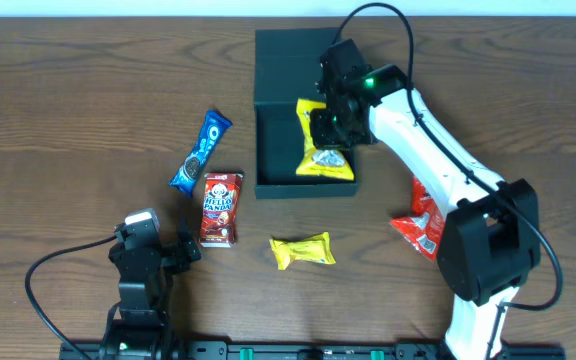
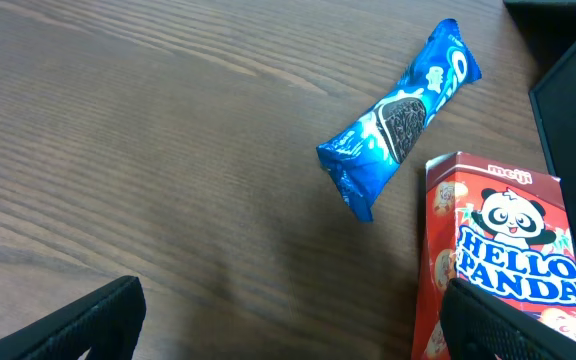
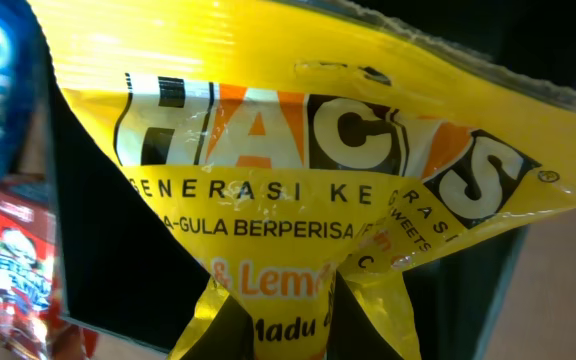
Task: Pack container
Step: 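Lower the yellow bag into the black box and open the right gripper, then move the right gripper to the red Hacks bag and grasp it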
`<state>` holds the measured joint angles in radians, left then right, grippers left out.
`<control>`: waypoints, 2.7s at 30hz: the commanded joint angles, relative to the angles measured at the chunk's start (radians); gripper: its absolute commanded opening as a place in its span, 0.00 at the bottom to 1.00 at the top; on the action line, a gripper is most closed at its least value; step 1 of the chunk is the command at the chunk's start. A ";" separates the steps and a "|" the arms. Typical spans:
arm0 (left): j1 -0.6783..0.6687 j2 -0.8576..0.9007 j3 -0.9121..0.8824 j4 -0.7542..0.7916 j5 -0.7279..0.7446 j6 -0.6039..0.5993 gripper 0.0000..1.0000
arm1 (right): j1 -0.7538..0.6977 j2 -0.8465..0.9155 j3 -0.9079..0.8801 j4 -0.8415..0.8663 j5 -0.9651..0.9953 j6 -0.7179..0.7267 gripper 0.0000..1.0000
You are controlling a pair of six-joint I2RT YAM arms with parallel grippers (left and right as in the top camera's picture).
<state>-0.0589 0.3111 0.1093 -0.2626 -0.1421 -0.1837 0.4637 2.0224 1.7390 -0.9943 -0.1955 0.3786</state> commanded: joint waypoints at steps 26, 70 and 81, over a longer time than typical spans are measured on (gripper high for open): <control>0.006 -0.006 -0.025 -0.009 -0.018 -0.004 0.95 | -0.011 0.129 0.030 -0.015 0.087 -0.027 0.01; 0.006 -0.006 -0.025 -0.009 -0.017 -0.004 0.95 | 0.038 -0.204 0.191 -0.275 0.256 0.027 0.99; 0.006 -0.006 -0.025 -0.009 -0.017 -0.004 0.95 | -0.030 -0.584 -0.427 -0.236 0.270 0.529 0.99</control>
<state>-0.0586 0.3111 0.1093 -0.2619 -0.1425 -0.1833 0.4603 1.4818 1.3964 -1.2442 0.0566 0.7448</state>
